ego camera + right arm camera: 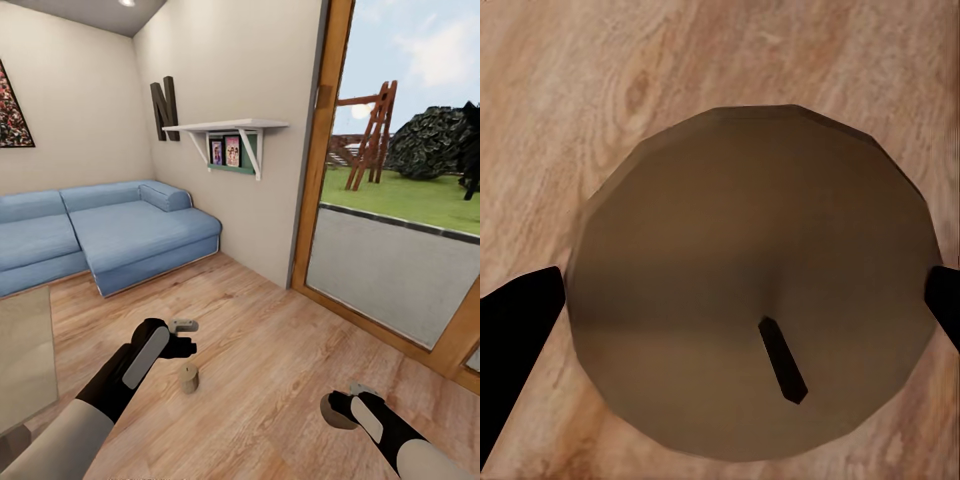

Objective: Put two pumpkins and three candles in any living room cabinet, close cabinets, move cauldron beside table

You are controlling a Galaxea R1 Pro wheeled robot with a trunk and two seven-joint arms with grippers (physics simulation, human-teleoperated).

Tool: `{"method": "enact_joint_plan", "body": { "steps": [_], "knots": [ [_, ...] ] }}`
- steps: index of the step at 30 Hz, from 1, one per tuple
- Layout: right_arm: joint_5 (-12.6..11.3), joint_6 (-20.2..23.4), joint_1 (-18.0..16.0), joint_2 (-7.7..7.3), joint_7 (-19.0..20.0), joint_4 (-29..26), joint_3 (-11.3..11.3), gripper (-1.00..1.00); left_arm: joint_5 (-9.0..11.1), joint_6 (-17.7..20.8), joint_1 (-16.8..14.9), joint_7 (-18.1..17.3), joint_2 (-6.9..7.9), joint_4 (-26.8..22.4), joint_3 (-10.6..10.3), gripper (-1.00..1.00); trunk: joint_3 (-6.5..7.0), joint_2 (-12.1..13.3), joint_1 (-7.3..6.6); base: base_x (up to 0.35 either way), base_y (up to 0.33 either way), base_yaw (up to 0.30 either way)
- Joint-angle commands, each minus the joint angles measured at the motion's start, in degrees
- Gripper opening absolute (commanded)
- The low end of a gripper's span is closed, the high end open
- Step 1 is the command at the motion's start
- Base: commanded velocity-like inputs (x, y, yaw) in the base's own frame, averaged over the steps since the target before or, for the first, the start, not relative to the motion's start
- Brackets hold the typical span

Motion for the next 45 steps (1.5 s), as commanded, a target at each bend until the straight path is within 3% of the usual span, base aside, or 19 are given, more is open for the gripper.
{"method": "enact_joint_plan", "body": {
  "steps": [1, 19, 34, 40, 45],
  "knots": [
    [-0.56, 0.18, -0.01, -0.08, -0.47, -0.15, 0.49, -1.0, 0.57, 0.08, -0.07, 0.6, 0.05, -0.04, -0.17, 1.0, -0.06, -0.03, -0.01, 0.0, -0.259, 0.161],
    [-0.56, 0.18, -0.01, 0.01, -0.53, -0.15, 0.56, -1.0, 0.84, 0.08, -0.06, 0.6, 0.06, 0.03, -0.17, 1.0, -0.06, -0.03, -0.01, 0.0, -0.06, 0.26],
    [-0.56, -2.3, 0.1, 0.71, -0.76, -2.57, 2.86, -1.0, 0.9, 0.08, -0.06, 0.55, 0.05, 0.08, -0.17, 1.0, -0.06, -0.03, -0.01, 0.0, -0.126, 0.031],
    [-0.56, -0.65, 0.36, 0.69, -1.04, -11.02, 2.91, -1.0, 0.93, 0.08, -0.06, 0.55, 0.1, 0.08, -0.14, 1.0, -0.06, -0.03, -0.01, 0.11, -0.171, 0.0],
    [-0.82, 5.14, 0.54, 0.59, -1.32, -19.71, 2.25, -1.0, 0.93, 0.08, -0.06, 0.59, 0.08, 0.08, -0.1, 1.0, -0.06, -0.03, -0.01, 0.197, -0.138, 0.0]
  ]
}}
